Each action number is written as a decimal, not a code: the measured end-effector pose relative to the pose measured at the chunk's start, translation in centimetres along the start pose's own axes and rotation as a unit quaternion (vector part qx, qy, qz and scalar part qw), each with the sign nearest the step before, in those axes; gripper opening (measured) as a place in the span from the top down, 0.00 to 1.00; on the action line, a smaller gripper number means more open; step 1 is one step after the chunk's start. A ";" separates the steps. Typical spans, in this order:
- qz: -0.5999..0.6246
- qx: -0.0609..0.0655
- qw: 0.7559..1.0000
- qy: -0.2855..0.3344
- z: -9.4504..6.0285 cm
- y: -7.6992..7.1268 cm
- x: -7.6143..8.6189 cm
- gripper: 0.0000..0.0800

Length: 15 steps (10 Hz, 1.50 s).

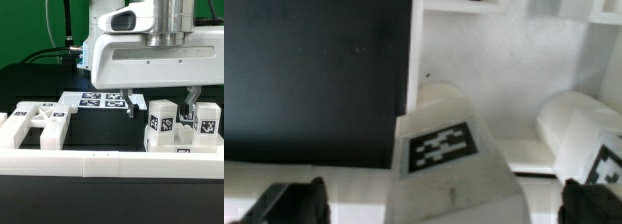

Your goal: Assemble chair

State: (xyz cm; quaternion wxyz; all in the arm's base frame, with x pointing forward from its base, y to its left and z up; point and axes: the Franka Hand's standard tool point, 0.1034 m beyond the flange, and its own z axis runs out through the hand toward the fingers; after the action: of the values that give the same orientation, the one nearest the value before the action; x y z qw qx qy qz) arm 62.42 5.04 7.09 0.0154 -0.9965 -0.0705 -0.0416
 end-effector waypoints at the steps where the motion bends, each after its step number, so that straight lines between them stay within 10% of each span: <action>1: -0.027 -0.004 1.000 -0.001 0.0 0.1 0.0 0.19; 5: -0.024 -0.007 1.000 -0.003 0.1 0.2 -0.1 0.64; 10: 0.121 -0.005 0.993 -0.002 0.2 0.0 -0.2 0.64; 15: 0.422 0.002 0.906 -0.004 0.3 -0.6 -0.4 0.64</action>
Offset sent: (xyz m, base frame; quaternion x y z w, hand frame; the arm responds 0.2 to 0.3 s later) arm 0.0011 0.0005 0.0003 -0.0121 0.0002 -0.0084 0.9999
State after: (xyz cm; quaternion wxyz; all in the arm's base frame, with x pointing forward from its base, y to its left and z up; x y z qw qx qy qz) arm 61.97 5.64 6.76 0.0334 -0.9333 0.3567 -0.0266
